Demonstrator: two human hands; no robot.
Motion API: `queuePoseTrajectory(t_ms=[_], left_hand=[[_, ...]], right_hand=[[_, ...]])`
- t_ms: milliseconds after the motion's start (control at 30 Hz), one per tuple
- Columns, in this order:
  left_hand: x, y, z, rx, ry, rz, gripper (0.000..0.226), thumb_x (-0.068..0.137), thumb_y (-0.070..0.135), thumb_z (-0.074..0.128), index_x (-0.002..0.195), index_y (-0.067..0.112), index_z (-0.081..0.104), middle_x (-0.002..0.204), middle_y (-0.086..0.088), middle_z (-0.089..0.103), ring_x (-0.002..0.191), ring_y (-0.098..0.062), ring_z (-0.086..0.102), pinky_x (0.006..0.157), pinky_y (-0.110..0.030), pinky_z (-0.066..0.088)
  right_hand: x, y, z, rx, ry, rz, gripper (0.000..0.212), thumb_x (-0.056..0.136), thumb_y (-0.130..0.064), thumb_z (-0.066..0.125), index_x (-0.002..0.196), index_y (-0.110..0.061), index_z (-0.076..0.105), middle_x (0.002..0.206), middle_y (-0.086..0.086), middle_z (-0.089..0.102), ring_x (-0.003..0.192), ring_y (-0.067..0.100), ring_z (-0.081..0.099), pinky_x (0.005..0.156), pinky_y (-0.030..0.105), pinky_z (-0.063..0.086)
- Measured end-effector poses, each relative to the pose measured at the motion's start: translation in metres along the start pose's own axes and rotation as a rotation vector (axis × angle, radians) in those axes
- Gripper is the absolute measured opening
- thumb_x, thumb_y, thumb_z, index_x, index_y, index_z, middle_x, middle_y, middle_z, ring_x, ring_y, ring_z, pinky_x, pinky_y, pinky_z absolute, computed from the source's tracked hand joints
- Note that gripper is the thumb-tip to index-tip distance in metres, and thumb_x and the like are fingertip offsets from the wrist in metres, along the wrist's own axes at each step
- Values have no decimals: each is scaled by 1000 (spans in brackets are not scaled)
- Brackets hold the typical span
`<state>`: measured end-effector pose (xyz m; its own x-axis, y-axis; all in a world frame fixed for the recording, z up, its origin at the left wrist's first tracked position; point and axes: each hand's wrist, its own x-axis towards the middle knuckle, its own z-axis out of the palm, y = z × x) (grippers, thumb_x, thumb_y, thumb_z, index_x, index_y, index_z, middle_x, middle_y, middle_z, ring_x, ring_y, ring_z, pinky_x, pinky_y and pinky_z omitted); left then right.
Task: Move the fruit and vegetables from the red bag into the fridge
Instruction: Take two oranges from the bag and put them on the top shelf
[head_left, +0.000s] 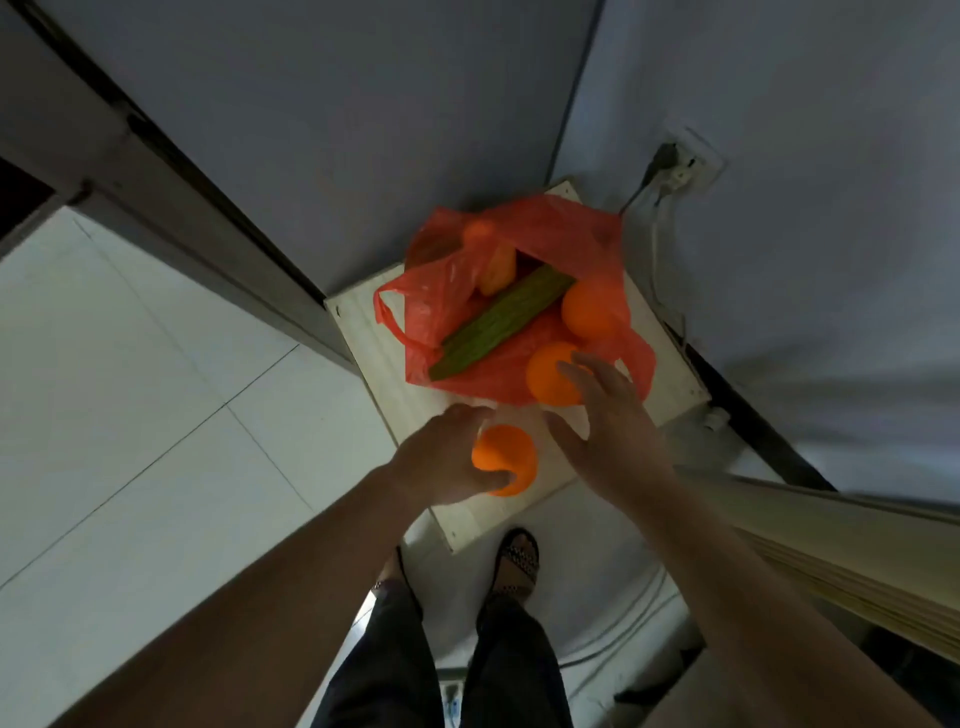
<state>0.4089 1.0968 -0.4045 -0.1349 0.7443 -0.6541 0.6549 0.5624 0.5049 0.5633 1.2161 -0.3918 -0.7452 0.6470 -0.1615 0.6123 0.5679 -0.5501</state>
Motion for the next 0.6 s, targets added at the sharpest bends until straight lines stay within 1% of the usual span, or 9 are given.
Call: queuePoseTrajectory(t_ms=[100,200,300,400,467,600], left_hand=[[15,-8,14,4,-26,38,88,70,50,74,141,24,28,139,-4,39,122,-23,43,100,-37,40],[22,-13,27,-56,-35,47,87,68,49,76,138,25,30,136,-3,42,119,-21,44,98,-36,41],[21,-16,32,-127,59,56,90,66,48,78,139,25,29,136,-2,40,119,-19,44,94,-32,41],[12,-18,25,-177,188,73,91,66,43,79,139,29,26,139,-1,34,121,-17,41,88,-25,38],[4,-21,19,-159,248,79,92,65,43,80,138,30,26,140,-1,33,121,-18,41,85,-25,38],[-14,-29,2,-146,269,45,93,63,48,80,137,32,27,139,0,34,120,-19,42,87,-28,41]], right_hand=[[19,16,16,-53,-12,-32,60,83,-29,67,135,-11,43,141,14,41,126,35,41,88,46,46],[29,30,29,-110,-52,-8,70,79,-30,70,139,-13,38,145,14,34,130,36,35,88,47,46],[31,39,39,-119,-59,12,74,77,-24,72,141,-13,35,147,14,30,131,36,32,86,45,47],[36,42,43,-131,-9,-18,67,75,-16,73,135,-12,43,140,19,38,124,40,40,80,47,50],[39,39,45,-151,11,-27,64,74,-14,73,132,-13,46,136,20,41,121,41,42,77,47,51],[36,21,40,-116,22,9,67,74,-15,73,134,-12,43,135,19,39,120,40,42,83,44,48]])
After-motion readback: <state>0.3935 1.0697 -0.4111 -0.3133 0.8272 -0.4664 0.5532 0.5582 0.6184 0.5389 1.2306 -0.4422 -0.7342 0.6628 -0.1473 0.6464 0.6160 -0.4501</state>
